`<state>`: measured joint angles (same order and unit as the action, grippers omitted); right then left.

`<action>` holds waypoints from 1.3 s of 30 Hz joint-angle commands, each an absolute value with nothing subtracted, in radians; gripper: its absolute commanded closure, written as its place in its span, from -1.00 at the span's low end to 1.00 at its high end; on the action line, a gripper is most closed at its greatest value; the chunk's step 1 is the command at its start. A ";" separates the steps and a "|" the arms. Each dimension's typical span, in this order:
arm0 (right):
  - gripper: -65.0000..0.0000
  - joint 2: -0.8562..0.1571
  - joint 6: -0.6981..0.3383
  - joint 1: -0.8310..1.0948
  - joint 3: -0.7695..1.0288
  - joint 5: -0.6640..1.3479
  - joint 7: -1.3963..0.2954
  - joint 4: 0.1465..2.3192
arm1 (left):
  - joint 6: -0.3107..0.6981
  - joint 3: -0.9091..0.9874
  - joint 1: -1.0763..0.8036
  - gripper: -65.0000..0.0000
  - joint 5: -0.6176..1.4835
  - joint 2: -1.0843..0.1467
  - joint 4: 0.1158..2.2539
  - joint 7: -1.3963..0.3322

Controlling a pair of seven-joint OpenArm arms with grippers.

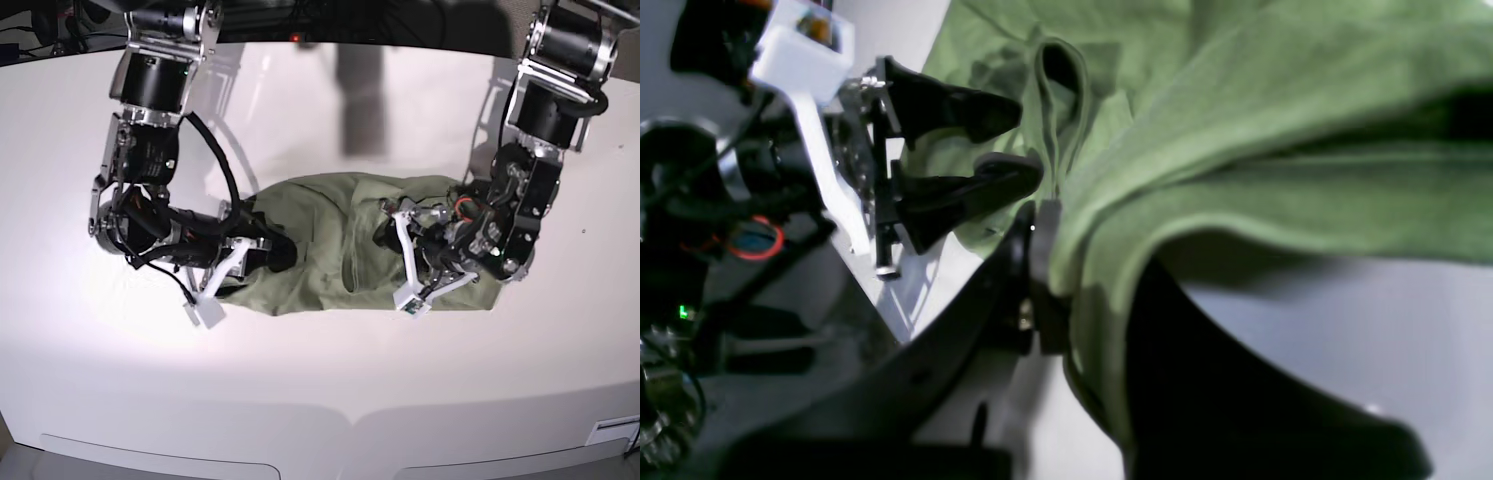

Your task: Fold the T-shirt properly

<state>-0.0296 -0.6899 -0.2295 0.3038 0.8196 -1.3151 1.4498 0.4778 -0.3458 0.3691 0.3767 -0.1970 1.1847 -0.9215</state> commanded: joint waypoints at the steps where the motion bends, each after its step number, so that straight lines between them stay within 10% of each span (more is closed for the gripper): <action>1: 1.00 -0.031 -0.698 -0.258 0.299 0.853 -1.306 1.486 | 0.481 -0.341 0.416 -0.14 0.426 -0.197 1.199 -0.931; 39: 1.00 0.157 -0.698 -0.307 -0.237 0.656 -1.013 1.509 | 0.318 -0.341 0.798 -0.14 0.397 -0.499 1.199 -1.177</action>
